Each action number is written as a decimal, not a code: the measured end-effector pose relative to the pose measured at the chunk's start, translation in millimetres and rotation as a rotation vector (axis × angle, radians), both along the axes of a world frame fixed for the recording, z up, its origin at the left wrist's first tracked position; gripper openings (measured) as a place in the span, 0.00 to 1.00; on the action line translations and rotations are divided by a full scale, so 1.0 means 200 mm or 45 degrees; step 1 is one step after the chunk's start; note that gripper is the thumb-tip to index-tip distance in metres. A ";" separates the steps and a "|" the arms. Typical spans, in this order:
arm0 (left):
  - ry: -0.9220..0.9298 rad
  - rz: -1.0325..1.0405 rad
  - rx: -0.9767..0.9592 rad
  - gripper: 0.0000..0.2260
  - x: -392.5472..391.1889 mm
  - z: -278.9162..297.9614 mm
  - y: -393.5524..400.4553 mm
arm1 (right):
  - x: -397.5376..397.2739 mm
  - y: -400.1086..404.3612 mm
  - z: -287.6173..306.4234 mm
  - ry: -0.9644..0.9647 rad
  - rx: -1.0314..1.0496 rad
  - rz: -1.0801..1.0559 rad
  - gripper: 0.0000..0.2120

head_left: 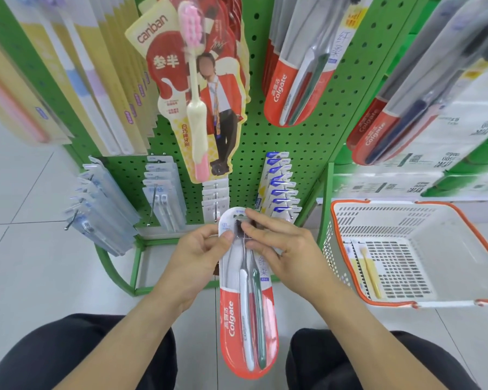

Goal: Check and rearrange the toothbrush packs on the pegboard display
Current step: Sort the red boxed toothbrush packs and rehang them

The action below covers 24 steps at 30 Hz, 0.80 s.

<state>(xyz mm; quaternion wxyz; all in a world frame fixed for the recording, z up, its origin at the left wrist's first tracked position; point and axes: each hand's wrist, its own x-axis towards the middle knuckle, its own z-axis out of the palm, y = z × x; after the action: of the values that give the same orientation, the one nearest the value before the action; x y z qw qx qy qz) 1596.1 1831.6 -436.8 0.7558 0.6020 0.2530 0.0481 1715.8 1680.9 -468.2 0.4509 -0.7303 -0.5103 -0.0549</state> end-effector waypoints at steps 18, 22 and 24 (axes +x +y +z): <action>-0.084 0.043 0.386 0.06 0.00 -0.04 -0.02 | -0.08 0.02 0.02 0.338 -0.046 -0.217 0.24; -0.080 0.149 0.369 0.11 0.01 -0.06 -0.02 | -0.09 0.03 0.03 0.308 -0.123 -0.096 0.23; -0.032 0.162 0.388 0.14 0.02 -0.06 -0.02 | -0.09 0.02 0.03 0.310 -0.139 -0.119 0.22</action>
<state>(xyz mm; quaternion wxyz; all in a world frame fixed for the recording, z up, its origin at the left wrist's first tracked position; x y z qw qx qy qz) 1599.1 1828.5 -449.7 0.6543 0.6917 0.2711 0.1412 1697.8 1685.0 -463.1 0.4660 -0.7780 -0.4193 0.0409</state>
